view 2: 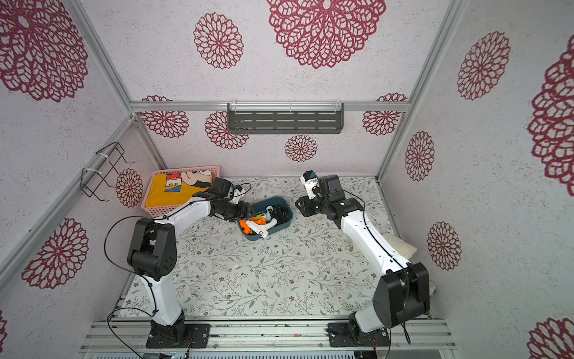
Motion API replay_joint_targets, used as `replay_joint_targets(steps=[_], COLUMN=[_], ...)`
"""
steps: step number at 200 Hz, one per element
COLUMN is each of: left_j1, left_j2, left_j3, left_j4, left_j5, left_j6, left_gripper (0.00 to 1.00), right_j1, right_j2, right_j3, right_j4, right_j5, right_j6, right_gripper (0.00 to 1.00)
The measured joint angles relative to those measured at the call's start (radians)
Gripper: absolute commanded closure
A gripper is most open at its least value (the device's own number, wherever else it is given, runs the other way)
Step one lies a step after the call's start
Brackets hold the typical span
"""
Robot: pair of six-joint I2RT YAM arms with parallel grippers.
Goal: Put the hot melt glue gun into the storage box
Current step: Adjust the hot melt adhesive gun in the storage box.
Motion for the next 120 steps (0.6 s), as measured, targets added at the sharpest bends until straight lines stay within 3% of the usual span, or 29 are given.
replay_joint_targets(steps=[61, 78, 99, 120], left_j1=[0.0, -0.001, -0.007, -0.032], left_j2=[-0.072, -0.097, -0.141, -0.174], left_j3=[0.076, 0.088, 0.088, 0.086], left_j4=[-0.059, -0.066, -0.088, -0.133], left_j5=[-0.1, -0.113, -0.116, -0.105], left_j6=[0.007, -0.006, -0.032, -0.052], left_gripper=[0.23, 0.31, 0.53, 0.51], right_j1=[0.0, 0.0, 0.0, 0.0], right_j2=[0.006, 0.006, 0.006, 0.006], right_j3=[0.0, 0.0, 0.0, 0.0], right_j4=[0.003, 0.003, 0.003, 0.003], right_j5=[-0.003, -0.003, -0.003, -0.003], right_j6=[0.001, 0.0, 0.0, 0.001], right_gripper=[0.62, 0.62, 0.62, 0.62])
